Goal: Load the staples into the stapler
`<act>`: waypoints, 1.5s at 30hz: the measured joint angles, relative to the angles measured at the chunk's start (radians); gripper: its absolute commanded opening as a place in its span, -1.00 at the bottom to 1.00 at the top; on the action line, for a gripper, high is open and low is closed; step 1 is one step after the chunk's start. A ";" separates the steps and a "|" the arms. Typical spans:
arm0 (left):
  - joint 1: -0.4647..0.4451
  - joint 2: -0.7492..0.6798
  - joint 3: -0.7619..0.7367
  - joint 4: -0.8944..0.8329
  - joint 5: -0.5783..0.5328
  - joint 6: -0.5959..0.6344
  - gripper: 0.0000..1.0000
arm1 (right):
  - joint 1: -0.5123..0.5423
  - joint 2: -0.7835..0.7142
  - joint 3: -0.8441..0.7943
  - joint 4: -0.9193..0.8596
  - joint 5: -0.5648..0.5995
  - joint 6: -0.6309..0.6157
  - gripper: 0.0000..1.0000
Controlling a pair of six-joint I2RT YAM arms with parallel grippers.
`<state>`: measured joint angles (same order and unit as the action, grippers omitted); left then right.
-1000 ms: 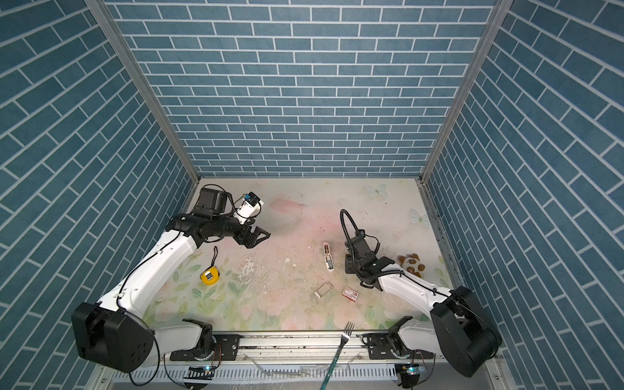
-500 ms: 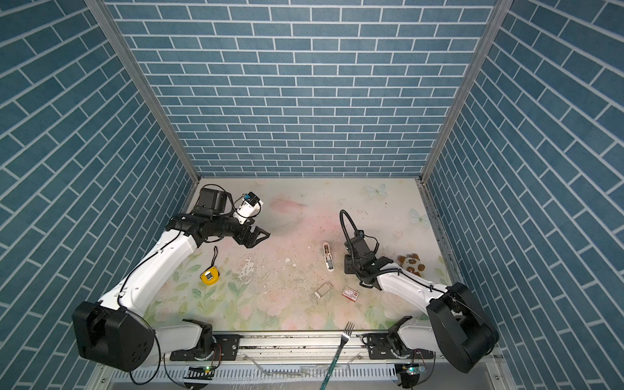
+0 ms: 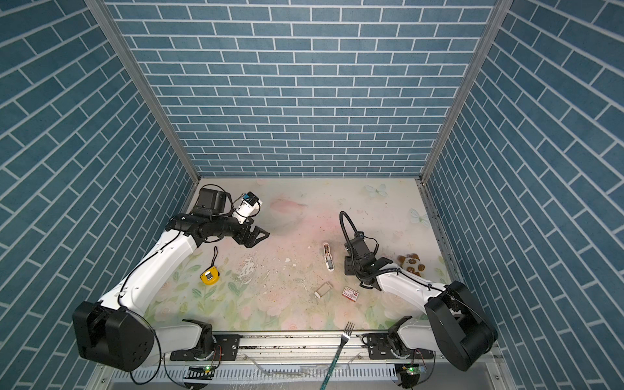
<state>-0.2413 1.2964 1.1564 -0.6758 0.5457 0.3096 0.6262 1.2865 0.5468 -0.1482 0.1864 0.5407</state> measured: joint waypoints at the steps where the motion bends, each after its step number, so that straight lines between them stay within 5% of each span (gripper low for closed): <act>1: 0.001 0.000 -0.002 0.000 0.000 0.000 0.88 | 0.000 0.000 0.000 0.000 0.000 0.000 -0.81; 45: 0.010 0.000 -0.024 0.019 0.006 -0.006 0.88 | -0.001 0.013 0.000 0.009 -0.006 0.000 -0.82</act>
<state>-0.2314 1.2961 1.1324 -0.6571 0.5518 0.3031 0.6254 1.2995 0.5468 -0.1394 0.1802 0.5411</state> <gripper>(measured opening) 0.940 0.135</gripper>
